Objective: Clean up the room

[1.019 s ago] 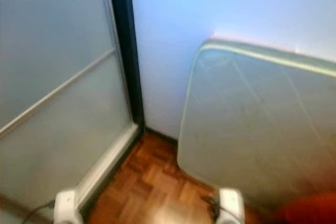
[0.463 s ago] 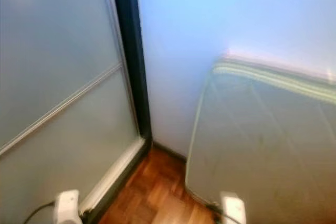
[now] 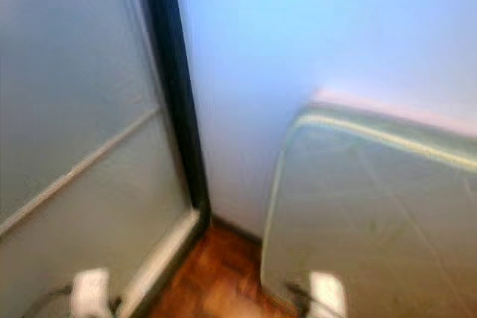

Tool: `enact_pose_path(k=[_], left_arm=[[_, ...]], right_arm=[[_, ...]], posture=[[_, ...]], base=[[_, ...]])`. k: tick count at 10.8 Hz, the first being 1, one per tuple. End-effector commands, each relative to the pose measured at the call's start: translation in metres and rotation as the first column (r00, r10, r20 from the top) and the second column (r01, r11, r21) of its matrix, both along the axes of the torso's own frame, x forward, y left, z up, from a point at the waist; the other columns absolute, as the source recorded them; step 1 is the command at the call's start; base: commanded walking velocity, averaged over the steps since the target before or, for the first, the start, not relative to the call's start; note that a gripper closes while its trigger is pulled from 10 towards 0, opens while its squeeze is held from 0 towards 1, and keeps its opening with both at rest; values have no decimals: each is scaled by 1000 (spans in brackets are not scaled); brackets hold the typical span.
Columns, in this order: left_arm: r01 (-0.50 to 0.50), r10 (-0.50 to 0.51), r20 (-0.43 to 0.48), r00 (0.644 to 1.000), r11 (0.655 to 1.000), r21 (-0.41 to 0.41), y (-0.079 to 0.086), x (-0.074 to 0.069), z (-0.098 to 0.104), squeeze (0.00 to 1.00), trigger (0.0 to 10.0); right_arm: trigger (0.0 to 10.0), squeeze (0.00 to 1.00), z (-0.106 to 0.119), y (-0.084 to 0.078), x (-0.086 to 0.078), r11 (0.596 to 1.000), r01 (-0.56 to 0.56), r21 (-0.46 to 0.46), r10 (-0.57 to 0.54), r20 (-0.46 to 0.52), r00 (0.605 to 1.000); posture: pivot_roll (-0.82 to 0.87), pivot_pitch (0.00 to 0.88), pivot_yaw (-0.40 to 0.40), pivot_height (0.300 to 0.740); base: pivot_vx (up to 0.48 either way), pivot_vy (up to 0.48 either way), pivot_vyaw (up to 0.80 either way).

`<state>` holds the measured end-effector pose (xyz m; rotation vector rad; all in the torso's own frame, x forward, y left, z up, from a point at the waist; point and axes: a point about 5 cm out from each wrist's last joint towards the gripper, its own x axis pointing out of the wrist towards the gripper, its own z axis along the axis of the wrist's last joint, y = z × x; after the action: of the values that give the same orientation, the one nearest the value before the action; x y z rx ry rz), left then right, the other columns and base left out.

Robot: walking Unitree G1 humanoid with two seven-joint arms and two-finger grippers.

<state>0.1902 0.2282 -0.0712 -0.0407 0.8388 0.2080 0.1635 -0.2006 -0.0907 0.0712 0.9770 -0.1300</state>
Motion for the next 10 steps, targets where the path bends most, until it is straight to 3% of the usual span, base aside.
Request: enact_pose_path(k=[1,6,8,10], left_arm=[[-12,12,-4,1000,1000,22,9,-1,2,0,10000],[-35,35,-16,999,999,0,6,-6,-2,0,10000],[-36,35,-24,999,999,-10,4,-7,-3,0,10000],[-39,39,-30,999,999,-12,3,-9,-4,0,10000]], right_arm=[[10000,0,3,7,8,1000,-9,14,9,20,1000],[10000,0,6,3,14,1000,-3,9,3,34,999],[10000,0,6,-4,13,997,71,13,-71,29,997],[10000,0,5,-3,12,997,70,12,-70,23,997]], posture=[[216,0,-27,740],[226,0,-50,740],[221,0,-54,740],[216,0,-53,740]], base=[[322,0,0],[50,0,0],[0,0,0],[0,0,0]])
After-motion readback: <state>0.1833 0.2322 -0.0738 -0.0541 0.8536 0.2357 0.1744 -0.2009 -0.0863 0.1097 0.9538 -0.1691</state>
